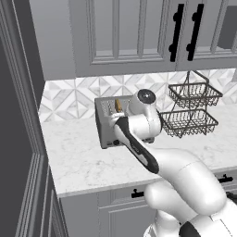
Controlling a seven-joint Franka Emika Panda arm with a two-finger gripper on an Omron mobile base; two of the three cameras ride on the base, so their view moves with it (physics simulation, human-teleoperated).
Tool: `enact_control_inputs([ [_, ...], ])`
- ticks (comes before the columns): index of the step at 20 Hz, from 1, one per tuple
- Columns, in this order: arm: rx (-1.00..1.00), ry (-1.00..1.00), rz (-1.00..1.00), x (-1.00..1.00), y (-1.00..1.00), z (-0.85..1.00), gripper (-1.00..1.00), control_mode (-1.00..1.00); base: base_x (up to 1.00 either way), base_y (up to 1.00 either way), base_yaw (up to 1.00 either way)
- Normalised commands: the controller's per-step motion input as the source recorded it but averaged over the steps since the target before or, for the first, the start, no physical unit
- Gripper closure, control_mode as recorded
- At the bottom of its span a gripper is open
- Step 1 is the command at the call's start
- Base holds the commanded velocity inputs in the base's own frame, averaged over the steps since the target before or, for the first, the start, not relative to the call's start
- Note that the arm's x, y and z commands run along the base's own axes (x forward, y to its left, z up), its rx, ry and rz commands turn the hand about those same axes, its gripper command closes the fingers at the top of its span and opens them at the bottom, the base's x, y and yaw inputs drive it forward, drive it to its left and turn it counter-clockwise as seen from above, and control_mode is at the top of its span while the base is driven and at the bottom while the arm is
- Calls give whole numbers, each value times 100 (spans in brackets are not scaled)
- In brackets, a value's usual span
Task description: Start the toaster. Once the lever pops up, take the bread to the plate on the dining counter.
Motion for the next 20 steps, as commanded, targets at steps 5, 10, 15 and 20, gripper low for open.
enact_control_inputs([
  [5,0,6,-1,71,14,-6,100,-100,0,0,0],
  [10,0,0,-4,57,18,-21,100,-100,0,0,0],
  [15,0,0,-8,26,19,-11,100,-100,0,0,0],
  [20,0,0,-10,1,10,-16,100,-100,0,0,0],
])
